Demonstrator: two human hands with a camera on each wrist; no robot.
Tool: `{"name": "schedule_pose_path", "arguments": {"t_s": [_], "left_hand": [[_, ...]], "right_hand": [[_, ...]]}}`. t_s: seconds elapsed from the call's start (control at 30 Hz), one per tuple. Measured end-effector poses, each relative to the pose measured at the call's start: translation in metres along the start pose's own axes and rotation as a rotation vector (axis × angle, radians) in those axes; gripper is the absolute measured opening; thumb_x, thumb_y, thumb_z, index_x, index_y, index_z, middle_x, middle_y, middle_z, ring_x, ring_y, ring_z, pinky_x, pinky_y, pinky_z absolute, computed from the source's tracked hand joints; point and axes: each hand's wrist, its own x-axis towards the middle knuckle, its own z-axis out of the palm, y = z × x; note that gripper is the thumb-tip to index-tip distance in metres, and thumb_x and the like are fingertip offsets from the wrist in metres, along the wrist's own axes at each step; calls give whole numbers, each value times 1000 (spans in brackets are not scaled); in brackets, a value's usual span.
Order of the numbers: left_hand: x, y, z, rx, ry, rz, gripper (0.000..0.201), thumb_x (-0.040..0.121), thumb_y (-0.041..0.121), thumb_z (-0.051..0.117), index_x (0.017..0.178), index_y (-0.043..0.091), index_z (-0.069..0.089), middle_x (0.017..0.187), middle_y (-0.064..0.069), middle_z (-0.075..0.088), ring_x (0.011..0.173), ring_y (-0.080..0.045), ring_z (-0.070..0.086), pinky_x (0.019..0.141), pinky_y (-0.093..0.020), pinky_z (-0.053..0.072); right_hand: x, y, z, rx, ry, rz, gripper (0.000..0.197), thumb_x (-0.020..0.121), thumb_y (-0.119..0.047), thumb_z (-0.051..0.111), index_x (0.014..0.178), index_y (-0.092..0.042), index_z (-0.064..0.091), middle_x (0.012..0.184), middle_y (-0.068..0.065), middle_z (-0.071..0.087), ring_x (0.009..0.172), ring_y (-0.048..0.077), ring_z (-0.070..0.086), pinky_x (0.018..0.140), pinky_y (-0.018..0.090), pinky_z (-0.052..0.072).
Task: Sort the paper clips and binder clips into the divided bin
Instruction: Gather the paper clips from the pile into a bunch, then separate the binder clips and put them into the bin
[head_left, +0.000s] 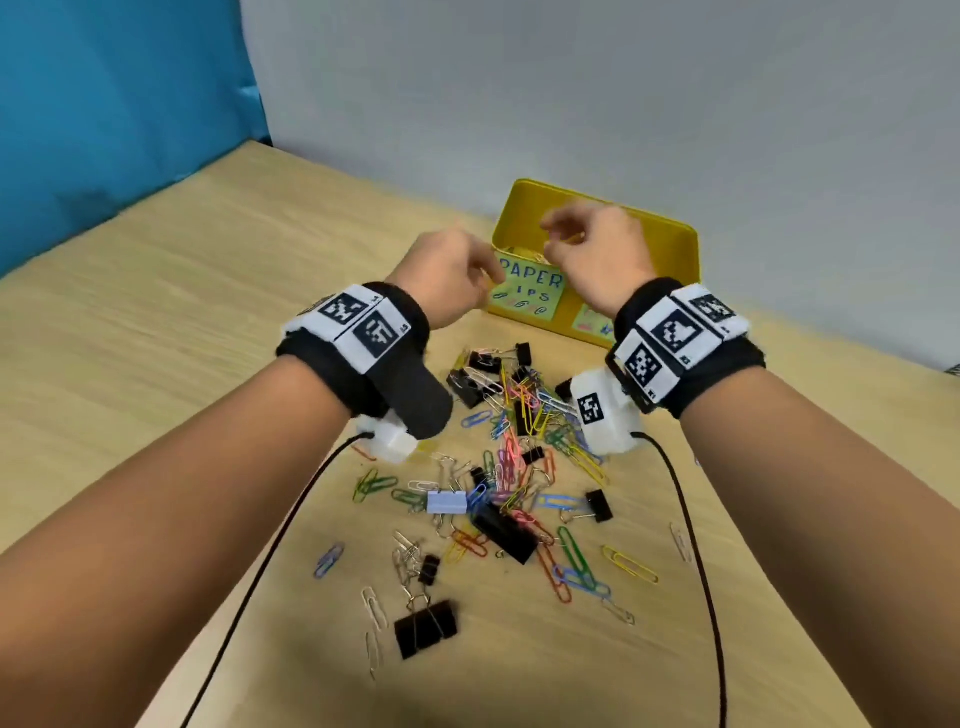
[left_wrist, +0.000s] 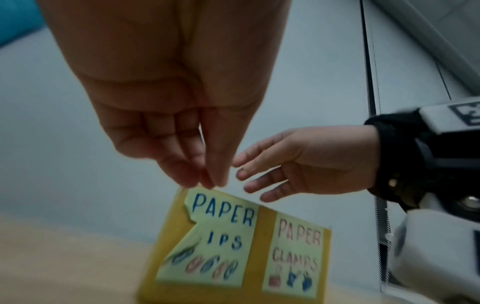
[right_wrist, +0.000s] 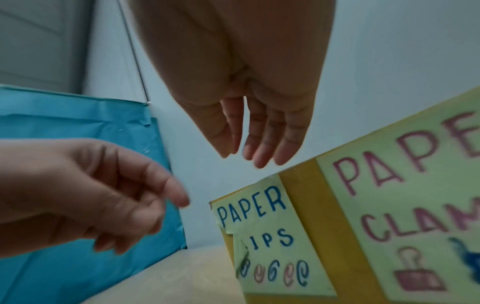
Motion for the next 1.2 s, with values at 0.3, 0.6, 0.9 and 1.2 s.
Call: {"name": "schedule_pose_path", "arguments": {"t_s": [0.3, 0.6, 0.9, 1.2], "left_hand": [[-68, -36, 25, 286, -391, 23, 53, 87, 14, 61, 138, 20, 47, 138, -9, 40, 125, -23, 45, 101, -23, 35], [-72, -48, 15, 209, -94, -6, 21, 90, 8, 55, 101, 5, 73, 109, -13, 71, 102, -25, 63, 87, -24, 45], [-51, -68, 10, 146, 59, -62, 45, 90, 6, 53, 134, 16, 51, 150, -7, 39, 138, -22, 37, 114, -29, 29], [-42, -49, 30, 716, -457, 81, 58, 96, 15, 38, 149, 28, 21, 161, 6, 3, 149, -25, 4, 115, -57, 11]], "right_hand": [[-74, 1, 15, -342, -856, 28, 26, 89, -12, 57, 112, -11, 68, 95, 8, 69, 63, 11, 57, 58, 22, 49], [-74, -15, 34, -394, -499, -21, 29, 92, -7, 43, 111, -9, 65, 117, 11, 63, 102, 24, 58, 85, 30, 48], [-62, -5, 49, -322, -389, 35, 43, 87, 8, 41, 117, -14, 63, 128, 9, 60, 119, 26, 55, 102, 36, 47], [-62, 0, 48, -485, -497, 55, 38, 89, -1, 44, 118, -14, 64, 126, 10, 61, 115, 28, 57, 97, 37, 49]]}}
